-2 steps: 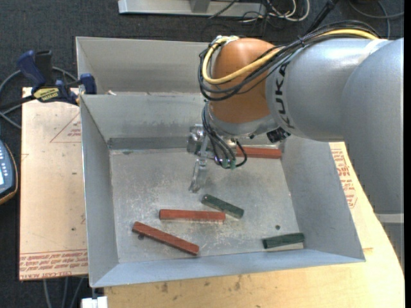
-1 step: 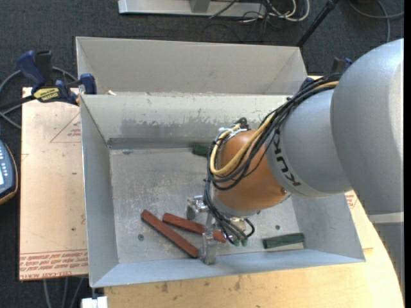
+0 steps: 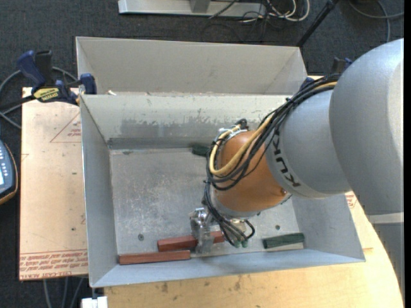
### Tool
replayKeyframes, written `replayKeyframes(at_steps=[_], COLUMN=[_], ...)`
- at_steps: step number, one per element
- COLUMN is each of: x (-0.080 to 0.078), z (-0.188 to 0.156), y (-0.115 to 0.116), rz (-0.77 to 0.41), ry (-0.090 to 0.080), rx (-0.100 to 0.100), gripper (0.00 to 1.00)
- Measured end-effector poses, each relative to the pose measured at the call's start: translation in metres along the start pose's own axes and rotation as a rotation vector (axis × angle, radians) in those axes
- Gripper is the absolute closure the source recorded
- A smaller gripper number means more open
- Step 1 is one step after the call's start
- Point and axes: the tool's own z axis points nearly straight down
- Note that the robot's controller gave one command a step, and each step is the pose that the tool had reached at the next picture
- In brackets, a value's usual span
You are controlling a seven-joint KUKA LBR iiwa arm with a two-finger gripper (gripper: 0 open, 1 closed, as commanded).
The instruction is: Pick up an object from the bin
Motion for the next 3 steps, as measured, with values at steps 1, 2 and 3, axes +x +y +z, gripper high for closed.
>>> replayKeyframes(at_steps=[1, 2, 3], x=[-0.006, -0.021, -0.012], z=[-0.078, -0.010, -0.098], y=[0.019, 0.006, 0.023], rz=[0.008, -0.109, -0.108], ry=[-0.007, 0.006, -0.007], rx=[-0.001, 0.001, 0.000], gripper=[1.00, 1.00, 1.00])
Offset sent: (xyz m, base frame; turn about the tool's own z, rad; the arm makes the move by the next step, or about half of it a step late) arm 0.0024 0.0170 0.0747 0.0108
